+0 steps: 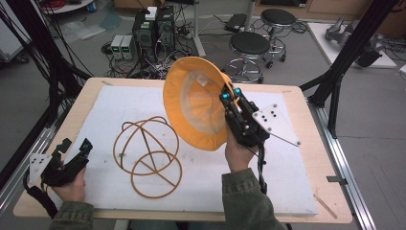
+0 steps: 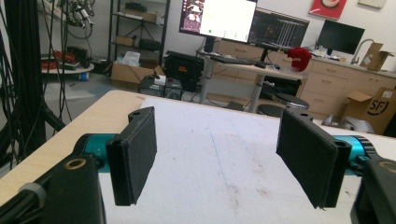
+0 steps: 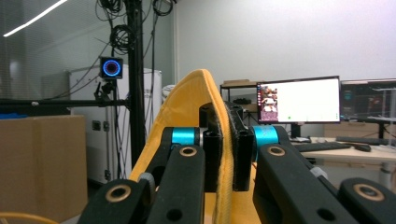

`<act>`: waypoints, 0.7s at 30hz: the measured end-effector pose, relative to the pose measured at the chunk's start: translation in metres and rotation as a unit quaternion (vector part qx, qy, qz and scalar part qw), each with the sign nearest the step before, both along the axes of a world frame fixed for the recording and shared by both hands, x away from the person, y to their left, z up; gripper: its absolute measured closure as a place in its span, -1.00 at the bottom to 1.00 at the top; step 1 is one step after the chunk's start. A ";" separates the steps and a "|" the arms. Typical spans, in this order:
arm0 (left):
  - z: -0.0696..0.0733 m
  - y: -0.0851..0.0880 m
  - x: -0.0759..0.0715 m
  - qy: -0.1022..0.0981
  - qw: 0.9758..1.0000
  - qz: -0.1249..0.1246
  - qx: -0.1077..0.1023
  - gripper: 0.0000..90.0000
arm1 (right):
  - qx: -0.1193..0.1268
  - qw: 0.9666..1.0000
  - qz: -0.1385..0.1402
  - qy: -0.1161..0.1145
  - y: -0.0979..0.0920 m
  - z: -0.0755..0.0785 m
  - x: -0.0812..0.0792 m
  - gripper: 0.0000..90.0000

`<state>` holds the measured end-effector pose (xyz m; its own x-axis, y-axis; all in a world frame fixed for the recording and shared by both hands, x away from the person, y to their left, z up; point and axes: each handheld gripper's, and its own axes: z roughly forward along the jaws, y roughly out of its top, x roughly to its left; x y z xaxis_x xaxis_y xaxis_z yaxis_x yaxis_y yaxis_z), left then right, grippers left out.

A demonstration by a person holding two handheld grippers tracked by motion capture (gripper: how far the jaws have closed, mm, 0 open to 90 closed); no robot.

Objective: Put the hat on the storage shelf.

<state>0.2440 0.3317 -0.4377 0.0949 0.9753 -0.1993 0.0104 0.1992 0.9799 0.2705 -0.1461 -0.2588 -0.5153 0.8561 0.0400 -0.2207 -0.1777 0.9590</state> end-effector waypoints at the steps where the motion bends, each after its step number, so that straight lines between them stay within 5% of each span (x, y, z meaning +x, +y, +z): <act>1: 0.000 0.000 0.000 0.000 1.000 0.001 0.000 -0.36 | -0.001 1.000 0.002 -0.001 0.002 0.001 0.001 0.92; 15: 0.000 0.001 0.000 -0.001 1.000 0.002 -0.006 -0.36 | -0.018 0.998 0.049 -0.017 0.038 0.013 -0.004 0.92; 21: 0.000 0.003 0.000 -0.001 1.000 0.003 -0.008 -0.36 | -0.003 0.995 0.104 0.000 0.051 0.013 -0.006 0.92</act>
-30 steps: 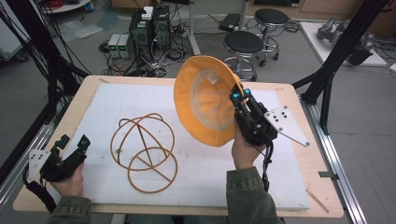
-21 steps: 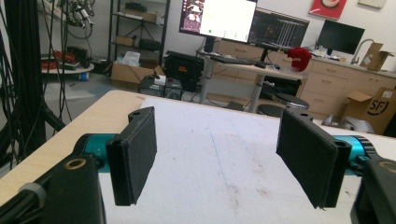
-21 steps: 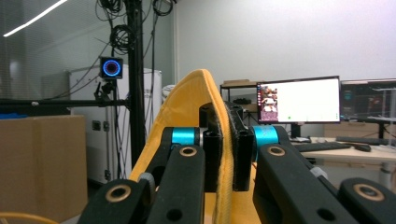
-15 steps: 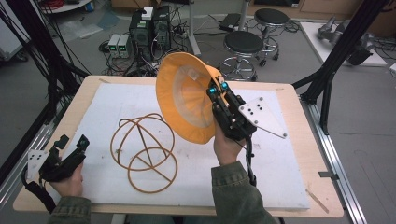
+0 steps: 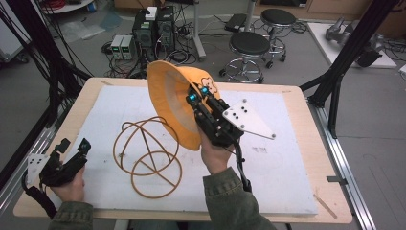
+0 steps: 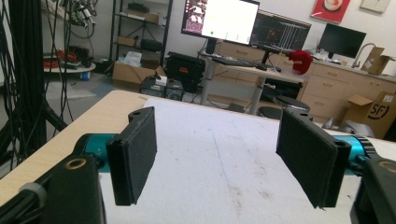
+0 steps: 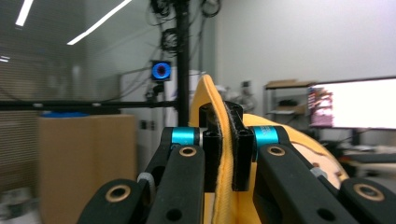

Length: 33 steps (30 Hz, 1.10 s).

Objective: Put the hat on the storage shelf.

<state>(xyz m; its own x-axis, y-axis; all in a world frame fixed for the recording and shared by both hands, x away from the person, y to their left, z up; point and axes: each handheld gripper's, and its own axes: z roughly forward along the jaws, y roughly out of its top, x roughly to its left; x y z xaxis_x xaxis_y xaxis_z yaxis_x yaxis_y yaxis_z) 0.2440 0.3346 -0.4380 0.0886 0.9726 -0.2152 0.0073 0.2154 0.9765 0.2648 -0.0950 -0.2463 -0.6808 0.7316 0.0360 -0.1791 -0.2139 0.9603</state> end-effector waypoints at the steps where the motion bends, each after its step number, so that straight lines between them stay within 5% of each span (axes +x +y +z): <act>1: 0.000 0.000 0.000 -0.001 1.000 0.000 0.000 -0.36 | -0.003 1.000 0.010 0.005 0.003 0.000 0.000 0.92; 11: 0.000 0.002 0.000 -0.002 1.000 0.002 -0.006 -0.36 | -0.022 0.997 0.072 0.008 0.028 0.001 -0.012 0.91; 28: 0.000 0.003 0.001 -0.003 1.000 0.004 -0.006 -0.35 | -0.042 0.992 0.116 0.005 0.049 -0.001 -0.030 0.90; 33: 0.000 0.003 0.001 -0.003 1.000 0.004 -0.007 -0.36 | -0.055 0.988 0.144 0.020 0.057 -0.003 -0.034 0.88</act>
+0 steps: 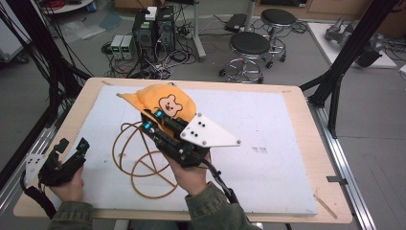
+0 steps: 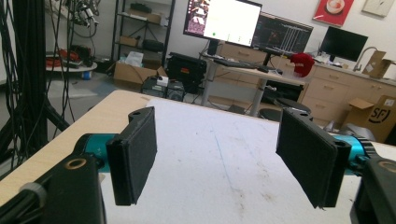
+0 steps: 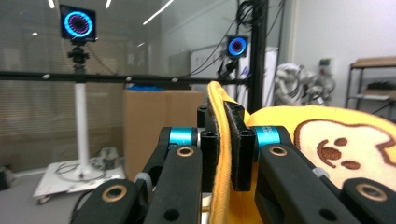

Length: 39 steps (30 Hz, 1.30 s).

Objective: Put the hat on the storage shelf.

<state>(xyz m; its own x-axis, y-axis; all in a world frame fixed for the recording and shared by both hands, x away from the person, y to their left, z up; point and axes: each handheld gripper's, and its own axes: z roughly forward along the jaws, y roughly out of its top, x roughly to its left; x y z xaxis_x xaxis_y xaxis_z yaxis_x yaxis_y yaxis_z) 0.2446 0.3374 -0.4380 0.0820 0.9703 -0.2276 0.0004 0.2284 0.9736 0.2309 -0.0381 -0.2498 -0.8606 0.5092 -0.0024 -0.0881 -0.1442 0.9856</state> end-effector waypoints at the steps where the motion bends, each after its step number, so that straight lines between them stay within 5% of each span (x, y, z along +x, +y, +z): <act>1: 0.000 0.000 0.000 0.000 1.000 0.000 0.000 -0.35 | -0.005 1.000 0.004 0.004 0.002 -0.001 -0.001 0.88; 15: 0.000 0.001 0.000 -0.001 1.000 0.001 -0.002 -0.35 | -0.087 0.995 0.043 0.019 0.038 -0.017 -0.017 0.85; 24: 0.000 0.000 0.001 0.002 1.000 -0.004 0.000 -0.36 | -0.130 0.988 0.066 0.047 0.056 -0.027 -0.018 0.85; 30: -0.001 -0.001 0.002 0.003 1.000 -0.005 0.001 -0.35 | -0.160 0.980 0.087 0.077 0.062 -0.031 -0.016 0.85; 39: -0.001 -0.001 0.002 0.004 1.000 -0.005 0.001 -0.35 | -0.148 0.982 0.084 0.076 0.063 -0.034 -0.018 0.84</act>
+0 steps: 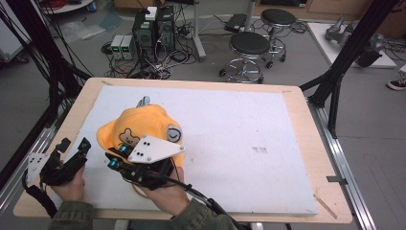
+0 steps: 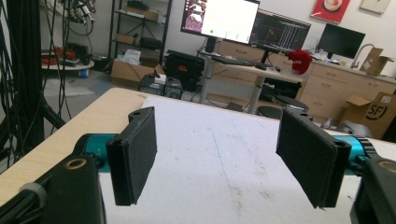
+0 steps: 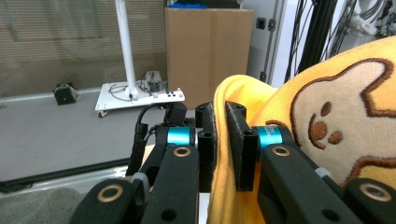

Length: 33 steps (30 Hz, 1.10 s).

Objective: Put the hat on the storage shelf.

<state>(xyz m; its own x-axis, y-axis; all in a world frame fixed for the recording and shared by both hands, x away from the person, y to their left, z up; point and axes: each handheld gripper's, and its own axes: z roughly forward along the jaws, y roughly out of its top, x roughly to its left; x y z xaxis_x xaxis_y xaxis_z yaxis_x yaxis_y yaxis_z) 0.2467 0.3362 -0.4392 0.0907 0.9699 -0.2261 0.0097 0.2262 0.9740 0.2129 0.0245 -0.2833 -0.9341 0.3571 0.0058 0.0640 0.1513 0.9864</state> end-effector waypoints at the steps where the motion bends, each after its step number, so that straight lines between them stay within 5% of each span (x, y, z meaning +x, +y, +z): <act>1: 0.000 0.000 0.000 -0.001 1.000 0.001 -0.001 -0.35 | 0.003 1.000 -0.001 0.000 0.000 -0.001 -0.001 0.84; 7: 0.000 0.000 0.000 0.001 1.000 0.000 0.000 -0.35 | 0.008 1.000 -0.004 0.001 0.002 -0.005 -0.003 0.78; 20: 0.000 0.000 0.000 0.000 1.000 0.001 -0.002 -0.36 | 0.023 0.999 0.034 0.014 0.004 -0.004 -0.012 0.04; 29: 0.000 0.000 0.000 0.000 1.000 0.002 -0.002 -0.36 | 0.051 0.998 0.030 0.002 -0.011 0.005 -0.014 -0.19; 33: 0.000 0.001 0.000 0.000 1.000 0.002 -0.002 -0.35 | 0.069 0.997 0.001 -0.020 -0.022 0.011 -0.016 -0.36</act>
